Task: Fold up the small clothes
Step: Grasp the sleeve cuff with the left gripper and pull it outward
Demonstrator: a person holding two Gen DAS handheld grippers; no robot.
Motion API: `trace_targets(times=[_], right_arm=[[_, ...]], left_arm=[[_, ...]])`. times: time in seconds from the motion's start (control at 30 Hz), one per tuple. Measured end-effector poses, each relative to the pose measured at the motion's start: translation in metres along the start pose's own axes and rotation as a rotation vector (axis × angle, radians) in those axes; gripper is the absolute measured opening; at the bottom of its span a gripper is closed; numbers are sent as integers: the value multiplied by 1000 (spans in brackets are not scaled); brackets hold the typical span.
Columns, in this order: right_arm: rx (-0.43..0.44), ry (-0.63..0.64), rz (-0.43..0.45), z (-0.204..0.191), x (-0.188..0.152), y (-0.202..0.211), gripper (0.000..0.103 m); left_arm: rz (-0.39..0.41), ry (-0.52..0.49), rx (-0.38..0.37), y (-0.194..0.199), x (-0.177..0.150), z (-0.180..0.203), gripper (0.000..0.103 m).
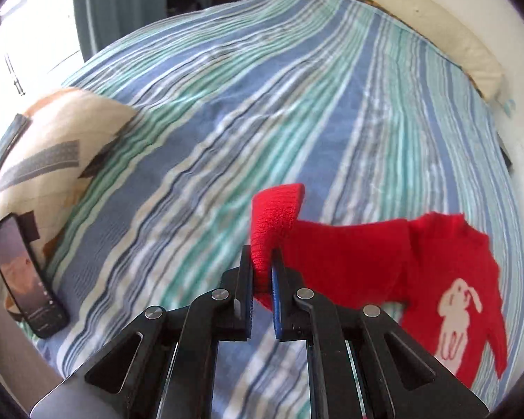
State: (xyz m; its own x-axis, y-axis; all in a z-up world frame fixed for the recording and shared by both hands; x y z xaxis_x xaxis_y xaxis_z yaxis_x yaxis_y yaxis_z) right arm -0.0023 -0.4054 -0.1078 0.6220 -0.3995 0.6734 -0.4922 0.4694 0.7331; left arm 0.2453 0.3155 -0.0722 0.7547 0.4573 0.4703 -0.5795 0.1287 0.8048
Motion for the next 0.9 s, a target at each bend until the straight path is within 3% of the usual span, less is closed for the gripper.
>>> trace_targets(times=[0.3, 0.63, 0.73, 0.9], right_arm=[[-22, 47, -14, -8, -3, -4, 78], [-22, 43, -17, -4, -3, -6, 78], [-25, 41, -15, -3, -3, -6, 78], [-27, 32, -9, -1, -3, -4, 78]], left_arm=[[-81, 84, 115, -44, -45, -62, 7], [-142, 24, 295, -80, -72, -88, 6], [-141, 50, 298, -85, -74, -93, 6], [-133, 125, 236, -89, -76, -105, 7]])
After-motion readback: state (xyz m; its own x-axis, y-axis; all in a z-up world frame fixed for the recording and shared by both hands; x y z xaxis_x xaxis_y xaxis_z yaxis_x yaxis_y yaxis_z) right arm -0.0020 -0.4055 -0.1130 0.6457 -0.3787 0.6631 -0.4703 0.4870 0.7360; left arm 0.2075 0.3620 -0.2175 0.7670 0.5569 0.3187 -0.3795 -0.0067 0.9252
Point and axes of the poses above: each gripper's, at about its wrist camera, not at the fingertips, and y roughly against the way its jaws point, z to its right, x to its top, the point moved 8 cm from there along -y, roughly the way its jaws point, and after that the axes turned 15 degrees about -x, right-handed, at the moved point
